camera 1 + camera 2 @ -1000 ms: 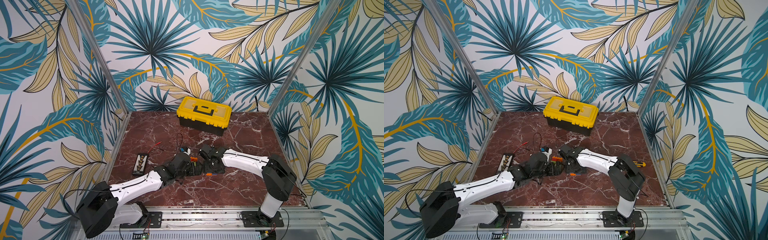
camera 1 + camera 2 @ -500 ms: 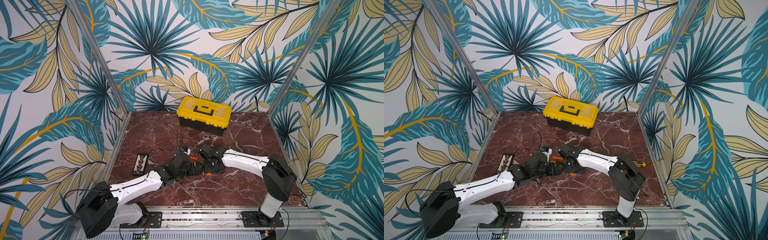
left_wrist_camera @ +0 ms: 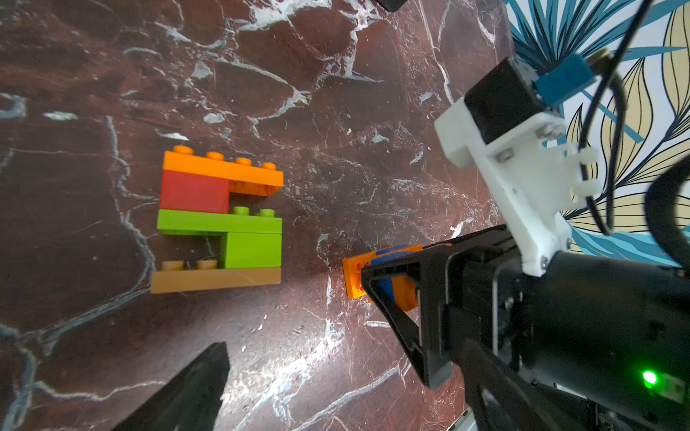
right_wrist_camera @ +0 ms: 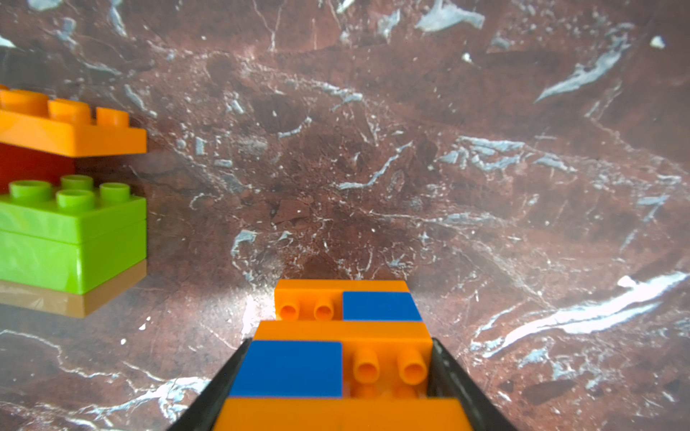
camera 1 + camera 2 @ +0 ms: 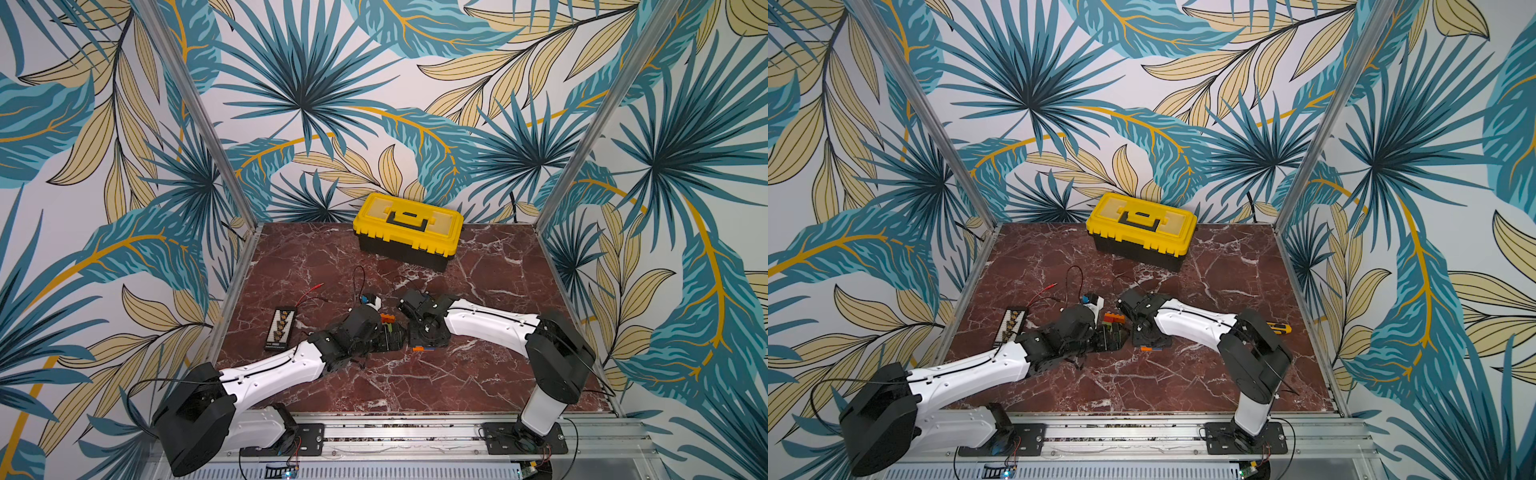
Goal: Assemble the number 5 with lego
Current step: Assemble the lego brick with the lego brick, then pick up the lego brick from the center of the board.
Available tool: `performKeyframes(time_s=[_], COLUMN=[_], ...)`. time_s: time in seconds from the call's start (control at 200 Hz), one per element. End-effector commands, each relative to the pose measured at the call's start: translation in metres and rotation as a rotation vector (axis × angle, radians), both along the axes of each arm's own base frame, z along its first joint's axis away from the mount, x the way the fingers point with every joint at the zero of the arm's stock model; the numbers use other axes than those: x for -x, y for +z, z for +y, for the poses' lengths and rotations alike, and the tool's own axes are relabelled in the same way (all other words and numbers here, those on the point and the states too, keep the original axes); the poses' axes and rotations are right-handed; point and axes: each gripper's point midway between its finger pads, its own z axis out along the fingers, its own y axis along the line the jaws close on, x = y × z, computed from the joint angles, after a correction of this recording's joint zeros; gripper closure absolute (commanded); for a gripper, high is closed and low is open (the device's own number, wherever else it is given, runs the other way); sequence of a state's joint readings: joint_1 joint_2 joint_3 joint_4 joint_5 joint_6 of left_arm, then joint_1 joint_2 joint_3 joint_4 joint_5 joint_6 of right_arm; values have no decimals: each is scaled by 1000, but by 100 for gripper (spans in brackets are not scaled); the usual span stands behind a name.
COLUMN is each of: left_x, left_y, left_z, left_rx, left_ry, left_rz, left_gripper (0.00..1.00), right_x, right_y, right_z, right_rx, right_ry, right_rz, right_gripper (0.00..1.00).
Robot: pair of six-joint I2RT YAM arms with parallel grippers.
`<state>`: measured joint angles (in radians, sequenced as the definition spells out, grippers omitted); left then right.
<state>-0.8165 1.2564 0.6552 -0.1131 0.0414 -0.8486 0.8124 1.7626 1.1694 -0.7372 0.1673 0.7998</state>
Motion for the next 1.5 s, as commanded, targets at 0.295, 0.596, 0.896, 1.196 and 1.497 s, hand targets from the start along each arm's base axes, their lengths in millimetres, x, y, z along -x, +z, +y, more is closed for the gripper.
performKeyframes(time_s=[0.295,0.596,0.896,1.196,1.497], left_x=[-3,-3,-4,-5,-6], left_y=[8,8,12,18,20], left_z=[1,0,6,9,2], left_rx=[10,11,6,15,32], left_ry=[8,9,28,24,0], left_rz=[-19,-21,-38,-83,-90], left_gripper=[0,0,0,0,0], right_x=[8,16,27,36,12], right_y=[-3,4,12,24,69], right_z=[0,16,32,-10,-7], right_rx=[-26,-161,-325,-247,-210], right_ry=[10,2,12,166,607], right_rz=[26,34,32,-146,-413], right_gripper=[24,19,12,12,21])
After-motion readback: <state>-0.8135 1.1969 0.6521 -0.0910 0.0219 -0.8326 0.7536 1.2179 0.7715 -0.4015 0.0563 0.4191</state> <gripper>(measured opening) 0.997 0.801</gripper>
